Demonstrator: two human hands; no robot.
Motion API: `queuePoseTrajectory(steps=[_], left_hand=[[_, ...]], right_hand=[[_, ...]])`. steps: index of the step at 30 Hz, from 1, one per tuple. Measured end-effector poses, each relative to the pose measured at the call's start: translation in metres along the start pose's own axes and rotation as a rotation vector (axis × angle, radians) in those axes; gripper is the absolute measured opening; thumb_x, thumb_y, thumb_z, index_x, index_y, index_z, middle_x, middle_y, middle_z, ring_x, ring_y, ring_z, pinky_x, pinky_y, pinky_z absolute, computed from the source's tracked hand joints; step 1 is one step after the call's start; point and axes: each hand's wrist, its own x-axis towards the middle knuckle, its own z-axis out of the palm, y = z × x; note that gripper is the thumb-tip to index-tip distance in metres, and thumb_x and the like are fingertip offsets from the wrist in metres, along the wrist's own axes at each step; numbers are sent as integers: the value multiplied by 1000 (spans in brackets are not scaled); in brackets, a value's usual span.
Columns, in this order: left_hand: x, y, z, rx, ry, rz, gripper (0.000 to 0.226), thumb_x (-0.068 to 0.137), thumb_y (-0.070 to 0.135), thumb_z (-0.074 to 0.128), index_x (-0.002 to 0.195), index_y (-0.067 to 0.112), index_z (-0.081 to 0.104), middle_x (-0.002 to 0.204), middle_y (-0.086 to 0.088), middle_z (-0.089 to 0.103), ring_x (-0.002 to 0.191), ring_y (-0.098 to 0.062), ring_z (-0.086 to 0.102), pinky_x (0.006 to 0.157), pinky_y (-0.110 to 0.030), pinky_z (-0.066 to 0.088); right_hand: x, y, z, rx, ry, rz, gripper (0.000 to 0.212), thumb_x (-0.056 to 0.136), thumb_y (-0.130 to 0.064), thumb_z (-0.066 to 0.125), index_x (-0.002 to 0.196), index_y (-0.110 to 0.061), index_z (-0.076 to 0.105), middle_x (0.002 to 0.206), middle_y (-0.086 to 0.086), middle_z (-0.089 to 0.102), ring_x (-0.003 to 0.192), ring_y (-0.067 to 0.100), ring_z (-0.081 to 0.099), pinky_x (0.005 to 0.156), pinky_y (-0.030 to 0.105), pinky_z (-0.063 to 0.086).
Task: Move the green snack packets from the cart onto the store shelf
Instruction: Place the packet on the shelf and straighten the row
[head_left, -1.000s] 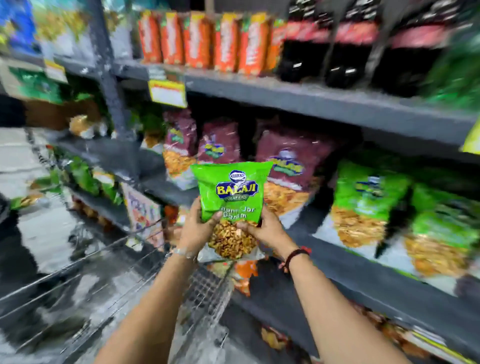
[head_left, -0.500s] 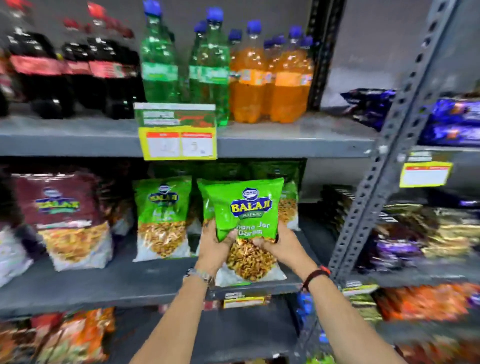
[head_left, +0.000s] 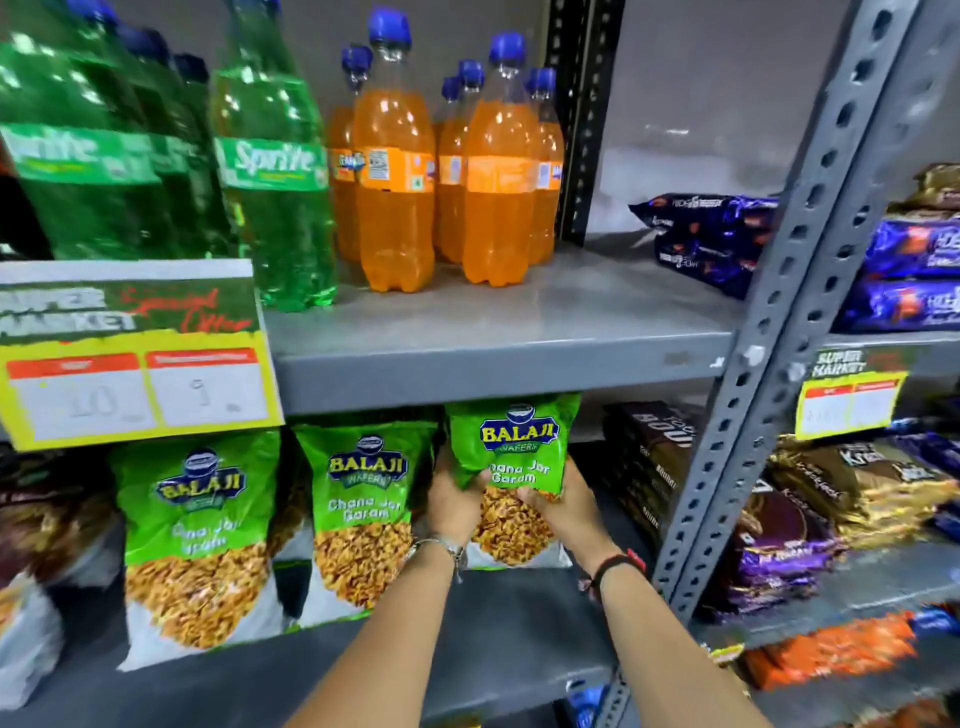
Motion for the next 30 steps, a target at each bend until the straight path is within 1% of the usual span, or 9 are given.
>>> queuePoseTrajectory(steps=[4, 8, 11, 14, 16, 18, 22, 26, 30], left_hand=[[2, -26, 11, 65, 82, -69, 53, 79, 1, 61, 127, 0, 39, 116, -15, 57, 101, -36, 58, 81, -30, 41], [-5, -57, 16, 67, 68, -189, 71, 72, 17, 68, 131, 1, 31, 123, -15, 51, 117, -29, 48, 97, -44, 40], [-4, -65, 20, 163, 56, -214, 58, 80, 9, 61, 130, 3, 31, 121, -20, 56, 115, -35, 51, 96, -48, 44], [0, -65, 25, 203, 64, -196, 52, 82, 9, 59, 126, 0, 34, 107, -16, 59, 101, -27, 55, 83, -36, 45], [0, -64, 33, 199, 72, -201, 45, 82, 6, 58, 122, -2, 38, 96, -9, 53, 92, -19, 51, 73, -26, 36], [-2, -64, 43, 199, 70, -207, 41, 81, 2, 59, 118, -2, 42, 93, -13, 58, 91, -26, 59, 69, -22, 34], [-3, -66, 52, 220, 113, -217, 35, 81, -3, 54, 115, -1, 47, 109, -24, 65, 102, -34, 62, 78, -33, 46], [-6, -64, 47, 268, 161, -182, 39, 83, -1, 52, 121, 7, 46, 109, -27, 64, 100, -38, 62, 82, -41, 49], [-19, -60, 20, 302, 140, 85, 39, 80, 3, 58, 118, 7, 52, 115, -23, 58, 101, -35, 59, 84, -40, 50]], right_hand=[[15, 30, 13, -67, -94, 68, 77, 57, -37, 66, 128, -18, 44, 122, 14, 63, 111, 29, 59, 99, 46, 46], [7, 57, 24, 40, -142, 153, 113, 40, -59, 78, 132, -10, 35, 129, 10, 55, 118, 22, 52, 104, 41, 42], [-4, 54, 23, 1, -126, 197, 89, 54, -50, 73, 127, -12, 41, 124, 13, 59, 113, 28, 56, 97, 42, 47], [5, 62, 23, 48, -84, 188, 62, 71, -24, 73, 124, -11, 44, 120, 13, 60, 111, 28, 57, 95, 40, 45], [8, 68, 20, 122, -3, 145, 62, 64, -33, 73, 117, -14, 48, 112, 12, 64, 103, 27, 61, 91, 43, 50], [8, 77, 15, 251, 56, 174, 60, 60, -43, 69, 111, -20, 48, 104, 8, 65, 92, 20, 63, 77, 33, 56], [5, 90, 11, 380, 4, 220, 24, 89, -21, 53, 112, -21, 46, 109, 7, 62, 88, 10, 63, 63, 12, 56], [2, 83, 15, 357, 29, 216, 32, 84, -30, 60, 112, -25, 46, 119, 12, 60, 98, 19, 62, 80, 30, 58], [-13, 54, 27, 33, 450, 113, 72, 62, -59, 54, 115, -11, 47, 121, 20, 46, 115, 34, 44, 100, 48, 38]])
